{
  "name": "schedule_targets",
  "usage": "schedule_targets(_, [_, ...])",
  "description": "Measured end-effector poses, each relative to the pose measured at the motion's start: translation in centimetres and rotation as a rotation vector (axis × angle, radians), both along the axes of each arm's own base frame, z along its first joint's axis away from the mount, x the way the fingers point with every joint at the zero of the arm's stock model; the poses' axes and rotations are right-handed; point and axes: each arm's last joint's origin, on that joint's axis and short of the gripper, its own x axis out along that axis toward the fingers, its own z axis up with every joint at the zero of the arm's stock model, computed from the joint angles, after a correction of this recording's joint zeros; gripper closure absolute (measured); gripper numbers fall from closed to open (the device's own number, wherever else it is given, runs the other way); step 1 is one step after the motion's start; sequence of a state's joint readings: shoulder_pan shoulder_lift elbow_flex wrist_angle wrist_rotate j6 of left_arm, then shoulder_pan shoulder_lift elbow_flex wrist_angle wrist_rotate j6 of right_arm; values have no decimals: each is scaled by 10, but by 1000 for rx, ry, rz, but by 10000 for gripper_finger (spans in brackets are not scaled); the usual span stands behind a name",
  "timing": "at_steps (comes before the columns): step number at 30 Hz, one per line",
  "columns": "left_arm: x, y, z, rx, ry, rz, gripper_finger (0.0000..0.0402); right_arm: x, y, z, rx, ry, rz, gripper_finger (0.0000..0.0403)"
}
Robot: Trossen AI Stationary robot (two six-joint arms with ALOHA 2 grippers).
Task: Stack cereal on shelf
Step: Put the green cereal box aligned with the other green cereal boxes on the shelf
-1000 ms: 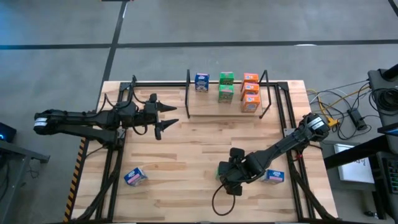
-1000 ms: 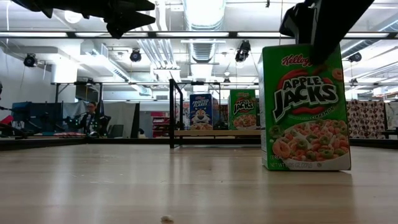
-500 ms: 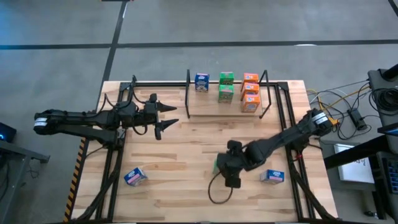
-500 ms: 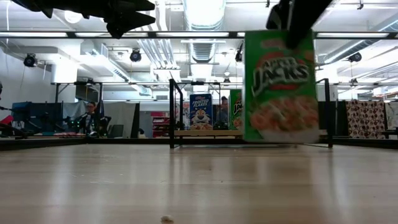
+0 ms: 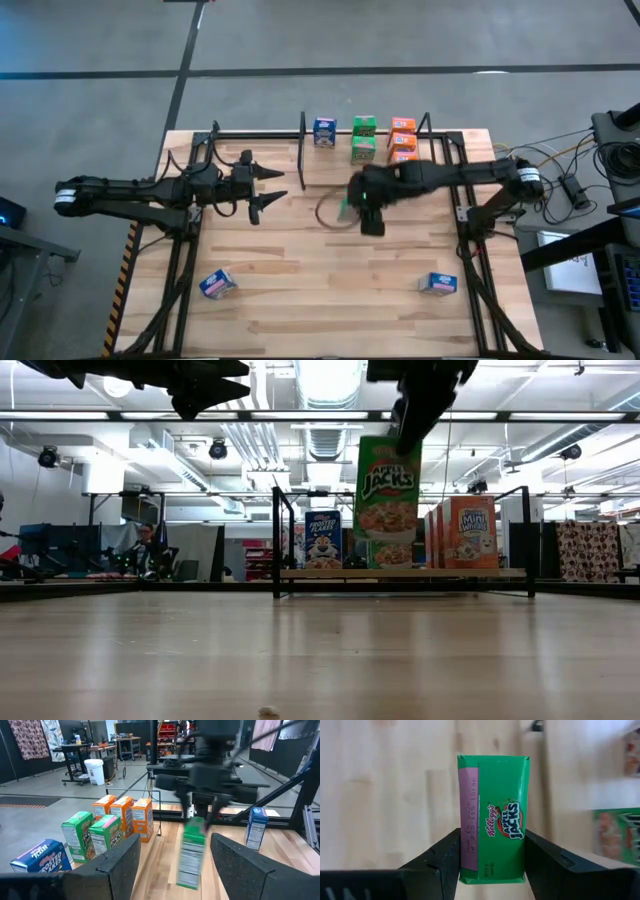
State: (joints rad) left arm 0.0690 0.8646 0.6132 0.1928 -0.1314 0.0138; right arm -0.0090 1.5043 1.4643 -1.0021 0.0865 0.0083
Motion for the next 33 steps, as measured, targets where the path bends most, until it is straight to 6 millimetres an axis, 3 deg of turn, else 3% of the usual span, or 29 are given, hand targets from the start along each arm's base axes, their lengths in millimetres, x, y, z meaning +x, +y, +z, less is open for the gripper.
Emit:
schedule_targets(7, [0, 0, 0, 4, 0, 0, 177, -10, -57, -5, -61, 94, -1, 227])
schedule_targets(13, [0, 0, 0, 4, 0, 0, 177, -17, -84, -5, -83, 107, -14, 227])
schedule_targets(21, [0, 0, 0, 4, 0, 0, 177, -17, -103, -13, -75, 134, -5, 227])
schedule_targets(33, [0, 0, 0, 4, 1, 0, 177, -11, -117, -21, -109, 126, 25, 227])
